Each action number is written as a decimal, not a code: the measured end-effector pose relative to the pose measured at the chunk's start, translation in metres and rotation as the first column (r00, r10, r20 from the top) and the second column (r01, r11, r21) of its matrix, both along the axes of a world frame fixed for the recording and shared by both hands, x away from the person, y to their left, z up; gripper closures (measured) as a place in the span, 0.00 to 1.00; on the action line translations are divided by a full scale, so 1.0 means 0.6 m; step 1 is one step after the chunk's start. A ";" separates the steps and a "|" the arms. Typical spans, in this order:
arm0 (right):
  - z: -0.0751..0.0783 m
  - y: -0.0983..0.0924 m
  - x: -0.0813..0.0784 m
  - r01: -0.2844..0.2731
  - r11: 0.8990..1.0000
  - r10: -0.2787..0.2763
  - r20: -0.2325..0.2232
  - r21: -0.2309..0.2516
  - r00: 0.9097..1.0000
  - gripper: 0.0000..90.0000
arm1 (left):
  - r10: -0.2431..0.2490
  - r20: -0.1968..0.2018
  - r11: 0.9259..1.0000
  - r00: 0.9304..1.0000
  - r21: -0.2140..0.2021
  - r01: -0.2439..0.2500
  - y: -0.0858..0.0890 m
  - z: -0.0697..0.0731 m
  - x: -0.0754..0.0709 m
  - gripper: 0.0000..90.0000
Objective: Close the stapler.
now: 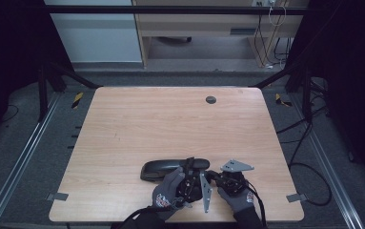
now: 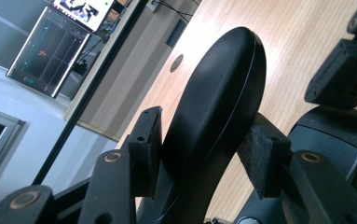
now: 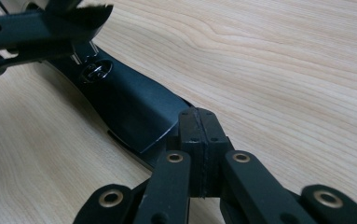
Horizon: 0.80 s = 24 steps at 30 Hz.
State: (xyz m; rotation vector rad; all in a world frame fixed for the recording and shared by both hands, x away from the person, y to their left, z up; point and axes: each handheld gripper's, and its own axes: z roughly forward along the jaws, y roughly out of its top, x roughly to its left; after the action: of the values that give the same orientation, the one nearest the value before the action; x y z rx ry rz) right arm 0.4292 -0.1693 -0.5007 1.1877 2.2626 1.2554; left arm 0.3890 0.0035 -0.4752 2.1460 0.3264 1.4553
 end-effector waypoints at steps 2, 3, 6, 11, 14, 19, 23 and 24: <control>0.000 -0.003 0.001 0.006 1.000 -0.006 0.002 -0.002 1.000 1.00 | -0.003 -0.005 1.000 1.000 0.010 0.003 -0.001 -0.002 0.000 0.57; 0.000 -0.004 0.001 0.008 1.000 -0.008 0.004 -0.001 1.000 1.00 | -0.007 -0.008 1.000 1.000 0.017 0.007 -0.002 -0.004 0.000 0.57; 0.000 -0.009 0.002 0.020 1.000 -0.020 0.005 -0.003 1.000 1.00 | -0.010 -0.013 1.000 1.000 0.027 0.010 -0.004 -0.007 0.000 0.56; -0.001 -0.017 0.003 0.043 0.999 -0.042 0.013 -0.007 0.999 0.96 | -0.022 -0.039 1.000 0.999 0.020 0.023 -0.001 -0.002 0.003 0.55; 0.000 -0.021 0.004 0.053 0.999 -0.053 0.021 -0.008 0.998 0.93 | -0.044 -0.073 0.999 0.996 -0.010 0.044 0.002 0.003 0.003 0.51; 0.001 -0.031 0.005 0.077 0.997 -0.077 0.035 0.002 0.996 0.87 | -0.109 -0.131 0.993 0.985 -0.067 0.101 0.008 0.014 -0.002 0.43; 0.003 -0.038 0.006 0.092 0.996 -0.092 0.041 0.011 0.995 0.84 | -0.177 -0.172 0.981 0.969 -0.114 0.159 0.009 0.026 -0.011 0.42; 0.004 -0.039 0.005 0.098 0.995 -0.099 0.038 0.017 0.994 0.83 | -0.189 -0.185 0.978 0.964 -0.126 0.167 0.009 0.029 -0.012 0.42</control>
State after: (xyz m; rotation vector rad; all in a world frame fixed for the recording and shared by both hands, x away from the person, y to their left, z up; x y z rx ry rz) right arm 0.4324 -0.1928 -0.4985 1.2531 2.1437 1.2493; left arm 0.3818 0.0090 -0.4578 2.1725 0.2686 1.1039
